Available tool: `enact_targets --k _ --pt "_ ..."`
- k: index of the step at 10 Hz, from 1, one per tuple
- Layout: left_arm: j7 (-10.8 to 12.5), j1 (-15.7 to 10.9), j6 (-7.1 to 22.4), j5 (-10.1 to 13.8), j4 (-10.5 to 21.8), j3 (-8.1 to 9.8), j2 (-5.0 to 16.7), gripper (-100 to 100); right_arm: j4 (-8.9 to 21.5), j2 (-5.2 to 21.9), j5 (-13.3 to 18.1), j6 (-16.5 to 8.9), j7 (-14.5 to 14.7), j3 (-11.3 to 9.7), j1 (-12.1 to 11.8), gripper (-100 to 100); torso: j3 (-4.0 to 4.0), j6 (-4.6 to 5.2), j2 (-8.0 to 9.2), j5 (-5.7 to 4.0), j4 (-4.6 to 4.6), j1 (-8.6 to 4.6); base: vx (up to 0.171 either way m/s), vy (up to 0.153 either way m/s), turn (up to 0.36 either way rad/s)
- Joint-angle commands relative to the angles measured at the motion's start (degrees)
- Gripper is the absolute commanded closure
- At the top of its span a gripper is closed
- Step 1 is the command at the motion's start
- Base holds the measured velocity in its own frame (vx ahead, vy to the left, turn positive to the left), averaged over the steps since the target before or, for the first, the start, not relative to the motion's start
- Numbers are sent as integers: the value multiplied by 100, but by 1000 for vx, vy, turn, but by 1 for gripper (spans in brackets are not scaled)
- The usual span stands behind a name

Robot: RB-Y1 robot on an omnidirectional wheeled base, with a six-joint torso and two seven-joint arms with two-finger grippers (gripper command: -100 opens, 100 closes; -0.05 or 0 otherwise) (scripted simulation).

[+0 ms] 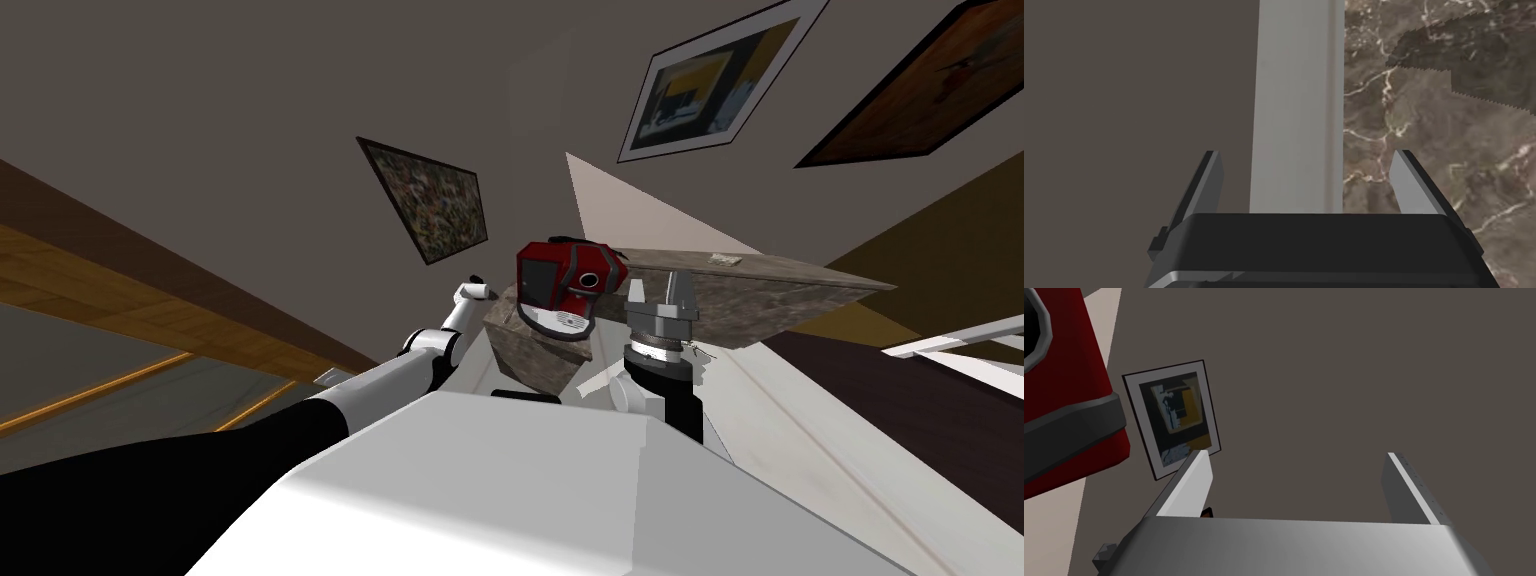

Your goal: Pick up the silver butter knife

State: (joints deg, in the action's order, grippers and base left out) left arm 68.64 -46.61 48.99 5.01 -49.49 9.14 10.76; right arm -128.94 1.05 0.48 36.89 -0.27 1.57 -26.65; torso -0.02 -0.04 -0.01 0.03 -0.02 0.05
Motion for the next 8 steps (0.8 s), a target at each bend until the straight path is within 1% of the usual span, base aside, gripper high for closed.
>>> enact_targets --k 1,2,3,4,5,7,8 --pt "259 -280 286 -26 286 38 -96 -100 0 0 0 0 0 0 0 0 0 0 0 0 0 0 6 8 -22" --pt "259 -280 345 -26 385 38 -96 -100 0 0 0 0 0 0 0 0 1 2 0 -2 1 -6 8 21 -10" --pt "454 -491 537 -33 654 71 -179 -100 0 0 0 0 0 0 0 0 0 0 0 -1 0 -1 7 17 -9" --pt "454 -491 592 -33 654 71 -179 -100 0 0 0 0 0 0 0 0 1 1 0 -1 1 -3 0 0 0" --pt "634 -686 821 -40 815 102 -271 -100 0 0 0 0 0 0 0 0 2 -1 3 -1 1 -7 0 0 0" --pt "634 -686 821 -40 902 102 -271 -100 0 0 0 0 0 0 0 0 1 0 2 -2 1 -6 7 10 -23" --pt "800 -863 1029 -46 1050 130 -371 -100 0 0 0 0 0 0 0 0 1 0 1 -1 0 -4 1 12 19"
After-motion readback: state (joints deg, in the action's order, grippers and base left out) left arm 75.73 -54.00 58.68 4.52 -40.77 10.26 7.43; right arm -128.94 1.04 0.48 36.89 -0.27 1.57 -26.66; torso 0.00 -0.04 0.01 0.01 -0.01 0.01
